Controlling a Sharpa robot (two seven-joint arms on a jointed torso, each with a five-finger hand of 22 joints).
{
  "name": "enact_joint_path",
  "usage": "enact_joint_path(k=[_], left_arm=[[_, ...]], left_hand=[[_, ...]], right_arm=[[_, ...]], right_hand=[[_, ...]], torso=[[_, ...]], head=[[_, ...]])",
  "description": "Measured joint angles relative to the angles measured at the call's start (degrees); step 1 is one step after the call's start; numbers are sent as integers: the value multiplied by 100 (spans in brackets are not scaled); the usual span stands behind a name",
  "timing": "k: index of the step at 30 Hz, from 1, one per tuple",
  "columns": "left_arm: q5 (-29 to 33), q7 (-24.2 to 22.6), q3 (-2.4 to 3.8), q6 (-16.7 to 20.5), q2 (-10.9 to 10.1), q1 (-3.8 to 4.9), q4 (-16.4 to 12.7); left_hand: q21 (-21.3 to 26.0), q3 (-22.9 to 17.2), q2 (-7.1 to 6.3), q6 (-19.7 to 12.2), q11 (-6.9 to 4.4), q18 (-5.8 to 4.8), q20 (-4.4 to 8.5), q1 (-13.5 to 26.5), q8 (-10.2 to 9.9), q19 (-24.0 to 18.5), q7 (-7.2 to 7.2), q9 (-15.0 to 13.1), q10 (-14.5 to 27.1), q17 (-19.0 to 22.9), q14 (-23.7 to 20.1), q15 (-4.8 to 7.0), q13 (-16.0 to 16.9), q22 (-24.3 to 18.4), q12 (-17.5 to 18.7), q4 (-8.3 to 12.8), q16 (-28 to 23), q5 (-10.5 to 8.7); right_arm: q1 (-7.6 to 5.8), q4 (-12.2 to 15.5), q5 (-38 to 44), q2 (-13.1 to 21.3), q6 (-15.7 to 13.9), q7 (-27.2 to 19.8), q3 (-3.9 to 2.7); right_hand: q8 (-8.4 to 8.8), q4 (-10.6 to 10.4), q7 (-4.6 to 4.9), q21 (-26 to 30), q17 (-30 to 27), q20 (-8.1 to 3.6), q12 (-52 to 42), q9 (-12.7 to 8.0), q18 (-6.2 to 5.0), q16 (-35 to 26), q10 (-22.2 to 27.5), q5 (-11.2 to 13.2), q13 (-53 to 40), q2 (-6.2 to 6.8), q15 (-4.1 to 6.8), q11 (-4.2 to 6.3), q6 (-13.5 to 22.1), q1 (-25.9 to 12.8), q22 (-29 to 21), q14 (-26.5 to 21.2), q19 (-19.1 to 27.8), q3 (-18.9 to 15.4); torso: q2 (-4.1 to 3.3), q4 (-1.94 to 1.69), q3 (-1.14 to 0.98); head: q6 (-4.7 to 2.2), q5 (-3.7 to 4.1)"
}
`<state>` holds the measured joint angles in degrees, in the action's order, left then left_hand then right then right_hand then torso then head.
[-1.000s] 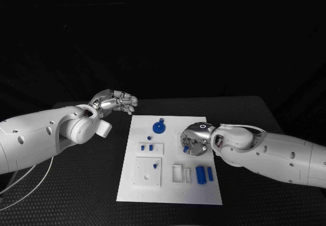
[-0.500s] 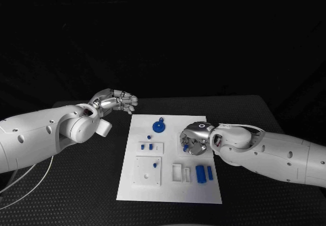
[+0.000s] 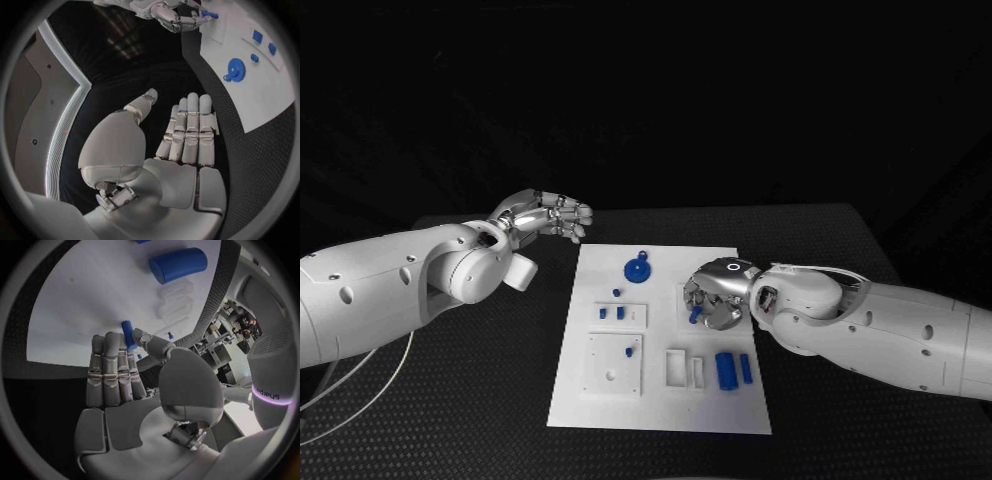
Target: Assemble the parts on the task board
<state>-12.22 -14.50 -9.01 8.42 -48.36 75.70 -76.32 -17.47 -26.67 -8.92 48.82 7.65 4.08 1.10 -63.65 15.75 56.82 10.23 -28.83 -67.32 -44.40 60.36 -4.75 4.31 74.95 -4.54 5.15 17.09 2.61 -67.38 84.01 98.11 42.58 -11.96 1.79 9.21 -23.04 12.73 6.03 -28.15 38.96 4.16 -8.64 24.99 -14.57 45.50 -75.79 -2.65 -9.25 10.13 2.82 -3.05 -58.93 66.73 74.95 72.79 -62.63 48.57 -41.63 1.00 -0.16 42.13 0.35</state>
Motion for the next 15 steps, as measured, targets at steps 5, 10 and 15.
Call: enact_joint_path(k=[5,10,15], left_arm=[[1,0,0,0,7,0,35],[1,0,0,0,30,0,72],[2,2,0,0,72,0,107]], left_hand=[[0,0,10,0,0,17,-20,10,0,-20,0,0,0,0,0,0,0,-1,0,0,0,0],[0,0,10,-11,0,19,-21,11,0,-20,11,0,0,1,0,0,0,-1,22,0,0,0],[0,-12,10,-20,0,20,-21,10,0,-21,20,0,0,1,0,0,0,-1,22,-12,0,0]], right_arm=[[-59,111,-6,51,-55,0,-57],[-138,304,-38,152,-74,-1,-186],[-166,482,-82,132,-78,-1,-231]], right_hand=[[0,-1,-19,-36,19,-8,-21,0,-7,20,-19,0,-1,-6,-5,19,-19,-7,2,11,-32,0],[3,-15,-31,-36,31,-7,-22,0,-6,20,-19,0,-22,-6,-5,19,-30,-7,2,11,-32,15],[3,-7,-31,-63,41,-19,-22,0,-5,21,-19,1,-25,-5,-6,19,-30,-7,0,11,-44,23]], torso=[[2,4,-1],[4,9,-1],[4,9,-4]], head=[[-8,-10],[-21,-25],[-25,-65]])
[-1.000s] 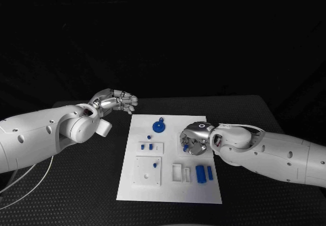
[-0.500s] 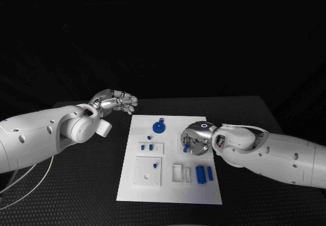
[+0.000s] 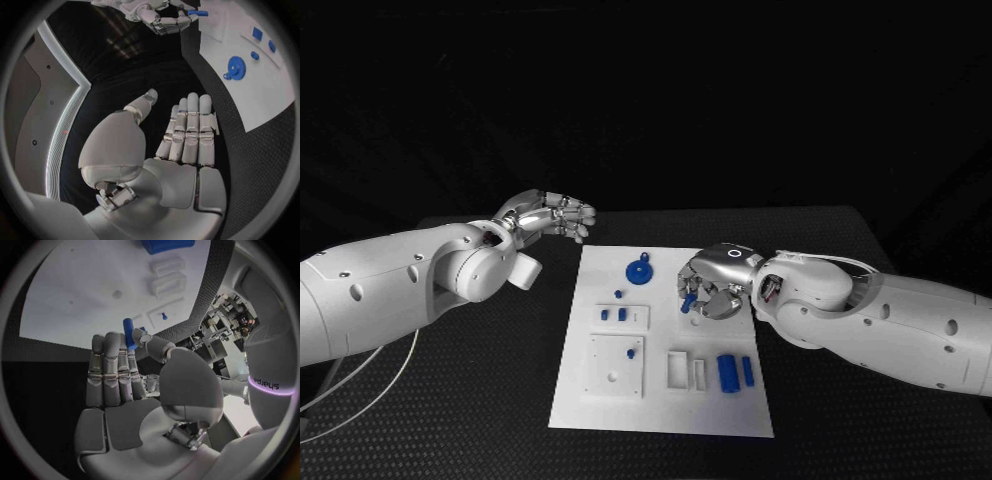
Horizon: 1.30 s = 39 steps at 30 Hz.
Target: Assemble the parts on the task board
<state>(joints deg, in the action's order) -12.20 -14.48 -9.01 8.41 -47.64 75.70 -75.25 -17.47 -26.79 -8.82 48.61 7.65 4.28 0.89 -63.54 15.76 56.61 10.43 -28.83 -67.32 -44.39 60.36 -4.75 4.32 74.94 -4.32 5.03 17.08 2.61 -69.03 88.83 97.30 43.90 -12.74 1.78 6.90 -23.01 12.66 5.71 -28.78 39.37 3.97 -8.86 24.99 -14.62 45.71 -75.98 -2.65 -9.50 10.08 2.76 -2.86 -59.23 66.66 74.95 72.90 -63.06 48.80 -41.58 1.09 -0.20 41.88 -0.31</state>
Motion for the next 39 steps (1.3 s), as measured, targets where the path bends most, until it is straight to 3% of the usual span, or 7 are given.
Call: enact_joint_path(k=[13,16,22,27,30,35,39], left_arm=[[23,0,-1,22,271,-1,326],[32,0,-1,43,330,-1,384],[74,-1,-2,100,409,-2,446],[109,-3,-2,141,448,-2,468],[120,-3,-2,152,465,-2,471],[136,-3,-3,155,479,-3,471],[144,-3,-3,155,485,-3,477]], left_hand=[[0,15,0,0,20,1,0,0,0,0,0,0,21,0,1,1,0,-1,0,-15,0,0],[0,15,0,0,20,1,-1,0,0,-1,0,-1,21,1,2,1,0,-1,0,-15,0,0],[0,15,23,0,20,1,-1,23,0,-1,0,-1,21,-4,2,2,0,-2,0,-15,0,0],[0,15,23,0,20,1,-1,23,0,-1,0,-1,21,-4,3,3,1,-2,0,-15,0,0],[0,15,23,0,19,2,-1,23,0,-1,0,-1,21,-4,3,3,0,-2,0,-15,0,0],[0,29,23,0,13,2,-10,22,0,-10,0,-1,27,-4,-16,-16,0,-3,0,-29,0,0],[0,29,22,0,13,4,-10,22,0,-10,0,-1,27,-3,-16,-16,1,-3,0,-29,0,0]], right_arm=[[4,238,155,-726,-113,384,17],[18,225,240,-916,-116,450,85],[215,166,396,-1209,-116,505,194],[346,106,517,-1418,-116,521,236],[382,64,579,-1476,-113,526,266],[441,-6,659,-1546,-102,530,390],[521,-46,705,-1600,-95,530,427]], right_hand=[[-23,23,0,-25,16,-8,1,0,7,0,-20,21,-13,2,29,21,1,0,-4,4,-9,23],[-23,24,1,-25,23,-8,1,0,9,1,-20,21,-14,3,30,21,2,0,-4,2,-9,23],[-23,48,1,-50,33,-8,1,0,38,1,-19,23,-31,21,30,21,3,-19,0,2,-9,46],[-22,48,-12,-51,39,-8,1,0,41,1,-19,26,-32,29,29,21,-10,-26,0,2,-9,46],[-22,48,-15,-51,39,-8,2,0,42,1,-19,26,-32,34,29,21,-13,-31,0,2,-9,46],[-20,48,-11,-50,45,-8,2,0,43,0,-19,26,-32,42,27,21,-17,-38,0,2,-9,46],[-19,49,0,-73,45,-11,3,0,45,0,-19,26,-32,42,26,21,-28,-38,0,2,-12,45]], torso=[[16,4,-3],[21,3,0],[22,0,3],[14,-6,3],[10,-5,3],[5,-5,3],[2,-1,3]], head=[[-18,-349],[-17,-432],[-27,-612],[15,-752],[46,-818],[97,-886],[128,-931]])
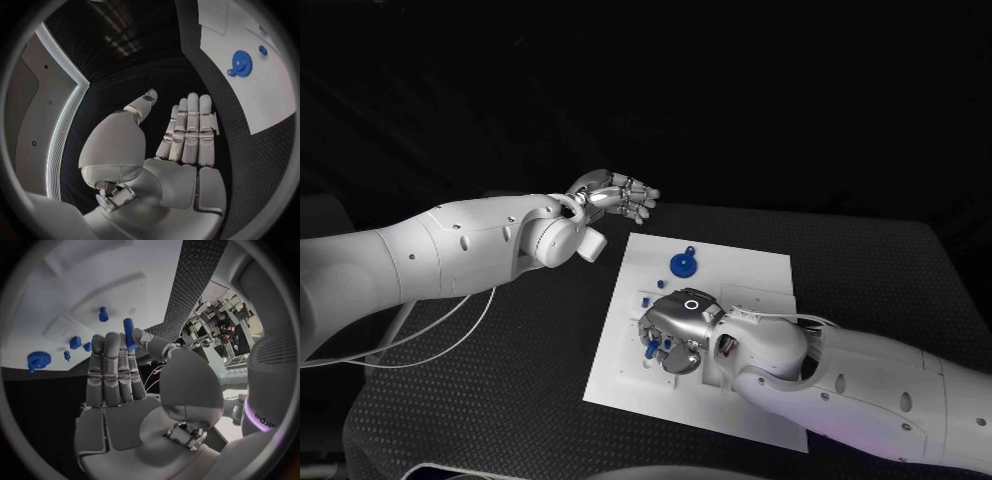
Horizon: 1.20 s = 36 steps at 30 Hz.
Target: Assemble the parts on the task board
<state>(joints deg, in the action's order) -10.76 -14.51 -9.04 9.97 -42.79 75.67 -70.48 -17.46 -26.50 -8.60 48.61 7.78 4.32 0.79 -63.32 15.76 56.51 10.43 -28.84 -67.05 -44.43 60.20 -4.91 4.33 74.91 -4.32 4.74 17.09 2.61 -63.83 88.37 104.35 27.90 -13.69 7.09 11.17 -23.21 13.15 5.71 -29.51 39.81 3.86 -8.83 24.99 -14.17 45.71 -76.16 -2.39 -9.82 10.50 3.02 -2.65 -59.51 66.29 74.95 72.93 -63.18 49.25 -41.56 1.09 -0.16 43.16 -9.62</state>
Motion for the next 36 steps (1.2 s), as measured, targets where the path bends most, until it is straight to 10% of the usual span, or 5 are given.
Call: enact_joint_path(k=[36], left_arm=[[21,19,-2,-39,43,-30,55]], left_hand=[[0,15,23,-41,-1,8,20,22,0,-25,0,4,1,1,0,0,0,2,0,-40,0,0]], right_arm=[[125,-199,89,-134,79,-22,28]], right_hand=[[-2,22,6,-20,24,-18,4,0,-36,22,0,-27,-22,-5,4,0,14,-45,0,26,-18,8]], torso=[[4,4,0]], head=[[157,-44]])
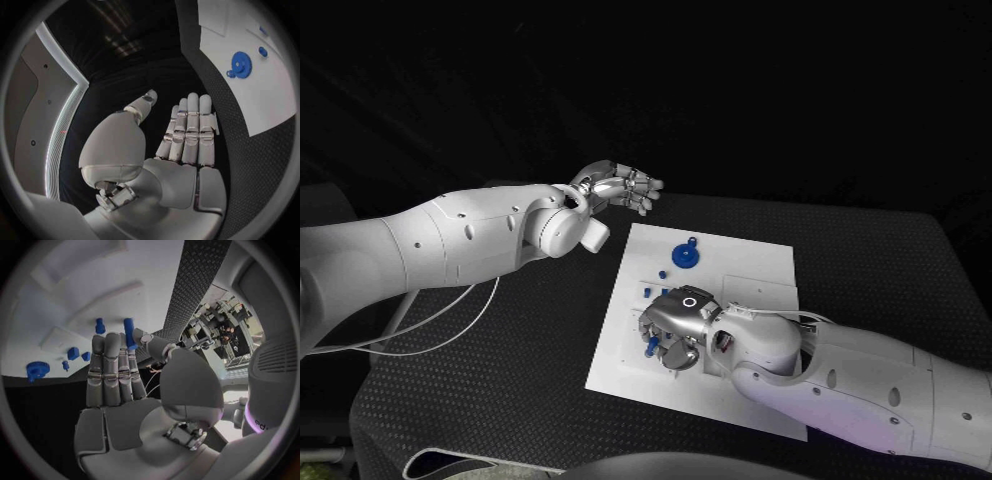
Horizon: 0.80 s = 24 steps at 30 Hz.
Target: Assemble the parts on the task board
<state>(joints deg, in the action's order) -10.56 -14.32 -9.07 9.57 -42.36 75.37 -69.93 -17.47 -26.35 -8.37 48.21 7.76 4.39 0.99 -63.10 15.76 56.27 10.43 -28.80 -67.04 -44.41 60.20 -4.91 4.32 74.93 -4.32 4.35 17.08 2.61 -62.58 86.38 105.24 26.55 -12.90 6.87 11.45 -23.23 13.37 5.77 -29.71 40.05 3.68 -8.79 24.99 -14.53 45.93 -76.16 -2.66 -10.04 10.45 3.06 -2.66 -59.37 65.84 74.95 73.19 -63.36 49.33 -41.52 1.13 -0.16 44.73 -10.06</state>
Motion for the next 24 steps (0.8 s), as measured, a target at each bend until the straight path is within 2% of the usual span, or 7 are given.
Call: enact_joint_path(k=[7,24], left_arm=[[1,6,0,-14,-2,0,-1],[2,20,0,-43,13,-7,13]], left_hand=[[0,0,0,0,0,4,-8,0,0,-8,0,0,1,-4,-21,-20,0,-1,0,0,0,0],[0,15,23,0,19,7,-9,23,0,-8,0,-1,22,-4,-41,0,-5,-1,0,-15,0,0]], right_arm=[[-8,-38,5,-22,-45,-39,58],[21,-28,8,-11,-193,-55,86]], right_hand=[[17,16,-2,0,5,0,0,108,3,0,0,0,-5,0,19,0,0,0,0,-21,0,16],[-1,18,-18,0,11,1,0,108,38,0,0,0,-12,-7,11,0,3,10,-1,-29,1,14]], torso=[[1,-4,0],[2,-4,4]], head=[[18,-5],[37,-3]])
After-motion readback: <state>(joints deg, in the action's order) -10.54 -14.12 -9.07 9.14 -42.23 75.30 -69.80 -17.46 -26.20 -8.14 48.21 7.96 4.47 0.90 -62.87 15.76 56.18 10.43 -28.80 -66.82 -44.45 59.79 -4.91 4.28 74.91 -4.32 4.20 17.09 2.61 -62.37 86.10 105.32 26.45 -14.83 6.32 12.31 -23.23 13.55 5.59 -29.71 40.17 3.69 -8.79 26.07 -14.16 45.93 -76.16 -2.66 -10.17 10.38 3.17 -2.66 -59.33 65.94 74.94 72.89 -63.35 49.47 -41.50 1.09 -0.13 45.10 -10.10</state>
